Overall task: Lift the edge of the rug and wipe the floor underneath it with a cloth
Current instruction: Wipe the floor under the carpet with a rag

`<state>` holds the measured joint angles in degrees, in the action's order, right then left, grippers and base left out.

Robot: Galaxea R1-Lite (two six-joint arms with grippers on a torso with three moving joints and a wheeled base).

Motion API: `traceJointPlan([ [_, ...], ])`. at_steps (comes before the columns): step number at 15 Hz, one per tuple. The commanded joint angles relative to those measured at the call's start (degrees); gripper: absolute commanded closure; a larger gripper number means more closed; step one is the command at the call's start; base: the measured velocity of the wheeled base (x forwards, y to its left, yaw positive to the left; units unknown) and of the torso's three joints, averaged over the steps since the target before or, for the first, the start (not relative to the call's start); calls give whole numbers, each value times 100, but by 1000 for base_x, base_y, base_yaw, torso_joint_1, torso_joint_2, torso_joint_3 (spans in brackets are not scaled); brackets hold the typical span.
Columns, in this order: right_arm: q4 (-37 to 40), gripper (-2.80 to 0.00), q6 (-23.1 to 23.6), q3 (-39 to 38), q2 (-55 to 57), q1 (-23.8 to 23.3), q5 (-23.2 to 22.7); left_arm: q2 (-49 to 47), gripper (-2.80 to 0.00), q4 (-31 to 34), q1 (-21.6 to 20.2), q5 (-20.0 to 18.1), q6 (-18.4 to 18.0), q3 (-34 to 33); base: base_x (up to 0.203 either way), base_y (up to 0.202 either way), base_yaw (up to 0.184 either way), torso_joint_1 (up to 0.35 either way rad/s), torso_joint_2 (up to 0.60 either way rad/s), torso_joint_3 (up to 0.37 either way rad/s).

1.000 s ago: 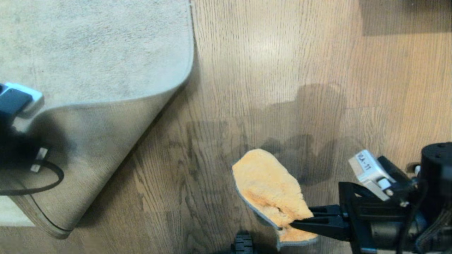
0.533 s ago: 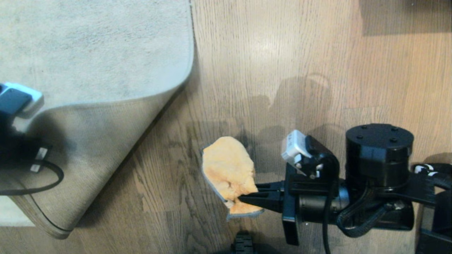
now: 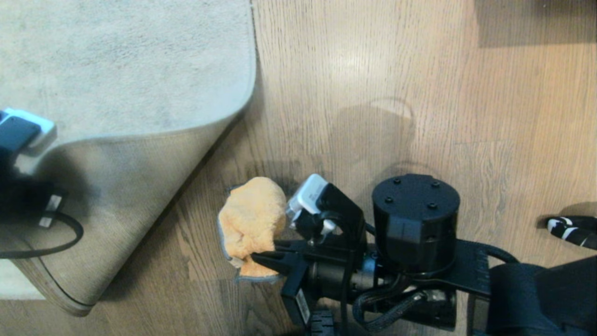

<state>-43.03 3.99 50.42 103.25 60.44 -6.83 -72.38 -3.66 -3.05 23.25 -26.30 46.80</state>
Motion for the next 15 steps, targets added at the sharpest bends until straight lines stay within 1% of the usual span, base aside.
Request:
traceJointPlan([
  [1, -101, 0, 0, 365, 480, 258, 356, 24, 0, -3, -3, 132, -16, -13, 0, 0, 0, 0, 0, 0],
  [3, -253, 0, -3, 607, 760, 430, 591, 31, 0, -3, -3, 181, -1, -14, 0, 0, 0, 0, 0, 0],
  [4, -325, 0, -1, 680, 888, 463, 620, 31, 0, -3, -3, 188, 72, -20, 0, 0, 0, 0, 0, 0],
  [5, -400, 0, 4, 757, 996, 475, 642, 31, 0, -3, -3, 197, 91, -21, 0, 0, 0, 0, 0, 0],
  [9, -924, 0, -9, 1353, 1643, 486, 1121, 54, 0, -3, -3, 197, 98, -36, 0, 0, 0, 0, 0, 0],
  [13, -1096, 0, -3, 1651, 2071, 484, 1336, 48, 0, -3, -3, 189, 98, -31, 0, 0, 0, 0, 0, 0],
  [15, -1290, 0, -3, 1744, 2284, 478, 1350, 48, 0, -3, -3, 189, 98, -30, 0, 0, 0, 0, 0, 0],
])
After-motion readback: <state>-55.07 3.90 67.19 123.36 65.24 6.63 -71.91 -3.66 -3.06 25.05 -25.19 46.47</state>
